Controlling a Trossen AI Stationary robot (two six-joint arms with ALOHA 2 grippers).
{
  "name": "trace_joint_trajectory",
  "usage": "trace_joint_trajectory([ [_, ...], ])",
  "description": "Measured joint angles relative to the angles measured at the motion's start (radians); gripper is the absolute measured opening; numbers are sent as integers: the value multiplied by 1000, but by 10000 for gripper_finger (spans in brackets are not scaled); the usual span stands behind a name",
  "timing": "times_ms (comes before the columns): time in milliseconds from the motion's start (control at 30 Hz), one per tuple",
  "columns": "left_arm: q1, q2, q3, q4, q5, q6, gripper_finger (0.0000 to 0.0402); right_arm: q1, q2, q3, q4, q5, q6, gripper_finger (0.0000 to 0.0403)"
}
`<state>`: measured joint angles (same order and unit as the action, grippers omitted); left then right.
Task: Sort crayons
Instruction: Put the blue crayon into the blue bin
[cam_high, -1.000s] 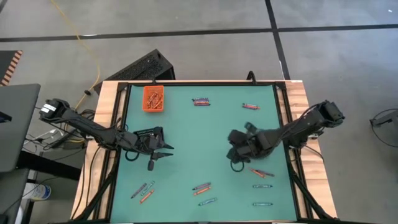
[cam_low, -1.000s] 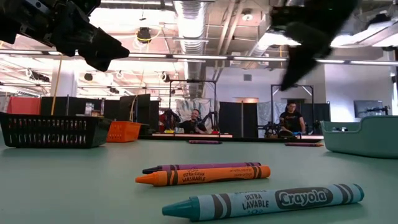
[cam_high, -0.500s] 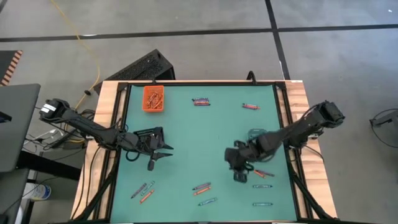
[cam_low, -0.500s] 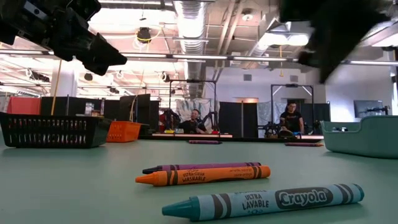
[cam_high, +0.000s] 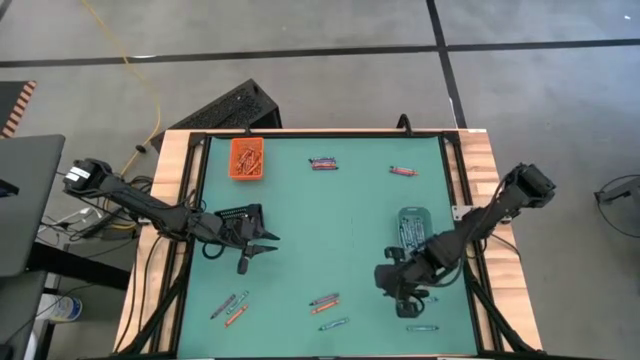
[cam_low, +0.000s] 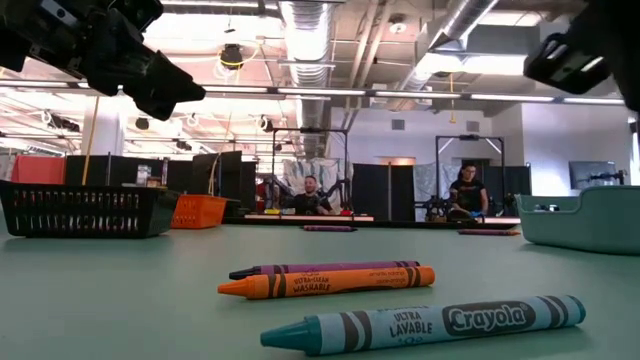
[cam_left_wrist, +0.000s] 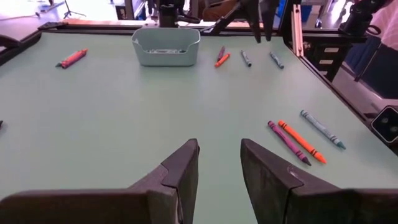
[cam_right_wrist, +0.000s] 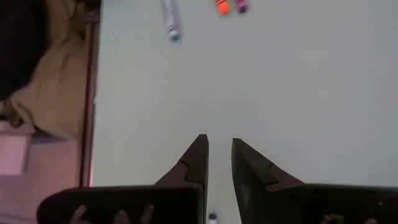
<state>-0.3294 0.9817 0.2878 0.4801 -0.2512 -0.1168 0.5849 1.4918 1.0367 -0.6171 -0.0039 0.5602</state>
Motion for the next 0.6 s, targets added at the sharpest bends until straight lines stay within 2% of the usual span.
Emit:
trace_joint_trajectory([
  [100, 0, 0, 0, 0, -5, 1, 110, -1, 1, 0, 4, 0, -34, 63],
  [167, 0, 0, 0, -2, -7, -2, 110, 2, 2, 0, -54, -7, -14, 63],
  [300, 0, 0, 0, -17, -7, -3, 110, 20, 2, -1, -258, -134, 162, 63],
  [367, 0, 0, 0, -28, -7, -3, 110, 43, 1, -16, -317, -154, 232, 63],
  [600, 0, 0, 0, -21, -7, -8, 110, 169, 0, -93, -225, -157, 245, 63],
])
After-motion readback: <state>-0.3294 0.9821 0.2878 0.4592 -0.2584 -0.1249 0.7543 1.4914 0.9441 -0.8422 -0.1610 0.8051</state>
